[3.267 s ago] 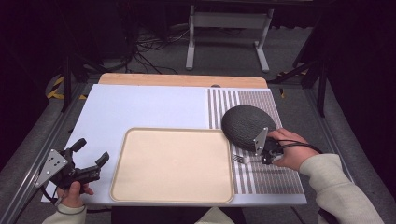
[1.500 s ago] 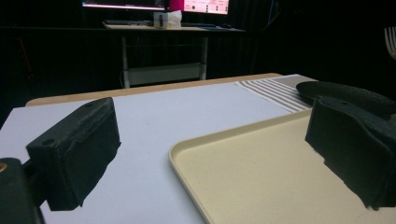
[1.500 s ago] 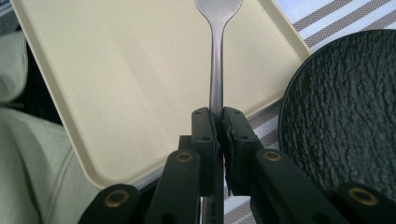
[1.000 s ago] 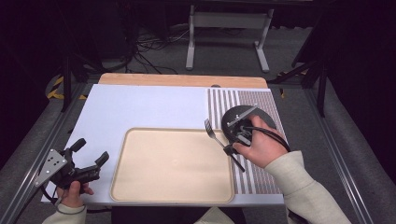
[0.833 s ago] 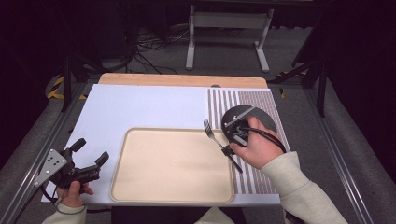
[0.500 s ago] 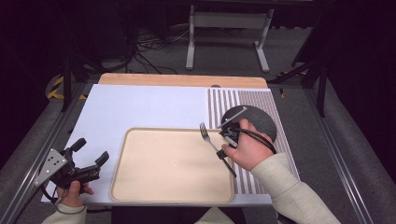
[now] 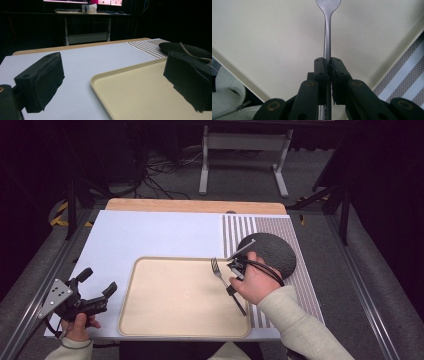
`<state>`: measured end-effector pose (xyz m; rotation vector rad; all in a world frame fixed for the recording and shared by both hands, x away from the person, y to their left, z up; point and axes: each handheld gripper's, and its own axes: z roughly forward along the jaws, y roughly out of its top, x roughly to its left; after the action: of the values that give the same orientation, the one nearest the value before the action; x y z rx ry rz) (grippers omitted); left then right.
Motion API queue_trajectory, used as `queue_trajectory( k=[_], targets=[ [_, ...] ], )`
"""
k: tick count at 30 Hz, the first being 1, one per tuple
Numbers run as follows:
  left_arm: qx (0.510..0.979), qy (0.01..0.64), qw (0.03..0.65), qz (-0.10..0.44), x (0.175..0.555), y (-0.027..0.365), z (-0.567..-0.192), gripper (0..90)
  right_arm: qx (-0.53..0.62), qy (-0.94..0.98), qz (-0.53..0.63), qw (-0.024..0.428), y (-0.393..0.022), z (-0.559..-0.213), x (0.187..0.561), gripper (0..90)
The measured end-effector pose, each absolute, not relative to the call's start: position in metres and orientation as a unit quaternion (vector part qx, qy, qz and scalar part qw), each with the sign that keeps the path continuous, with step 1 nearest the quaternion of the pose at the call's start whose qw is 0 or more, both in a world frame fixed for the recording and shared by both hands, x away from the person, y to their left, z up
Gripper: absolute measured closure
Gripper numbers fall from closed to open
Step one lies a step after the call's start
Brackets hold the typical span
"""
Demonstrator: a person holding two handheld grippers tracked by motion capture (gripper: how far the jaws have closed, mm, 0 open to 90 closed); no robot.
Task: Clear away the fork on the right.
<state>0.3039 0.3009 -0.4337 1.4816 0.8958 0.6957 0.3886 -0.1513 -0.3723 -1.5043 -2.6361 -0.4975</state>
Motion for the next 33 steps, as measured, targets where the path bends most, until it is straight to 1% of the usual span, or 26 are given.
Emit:
queue_trajectory(
  k=[7, 13, 24, 33],
  targets=[
    [0.638, 0.385, 0.596, 0.299, 0.304, 0.301, -0.434, 3.4, -0.511, -0.846, -0.14, 0.059, -0.145, -0.385, 0.39, 83.8],
    [0.637, 0.385, 0.596, 0.3, 0.304, 0.302, -0.434, 3.4, -0.521, -0.841, -0.127, 0.069, -0.141, -0.394, 0.392, 83.7],
    [0.638, 0.385, 0.595, 0.3, 0.305, 0.302, -0.433, 3.4, -0.542, -0.83, -0.108, 0.077, -0.141, -0.408, 0.397, 83.7],
    [0.638, 0.385, 0.596, 0.299, 0.305, 0.303, -0.433, 3.4, -0.548, -0.827, -0.099, 0.08, -0.139, -0.413, 0.399, 83.6]
  ],
)
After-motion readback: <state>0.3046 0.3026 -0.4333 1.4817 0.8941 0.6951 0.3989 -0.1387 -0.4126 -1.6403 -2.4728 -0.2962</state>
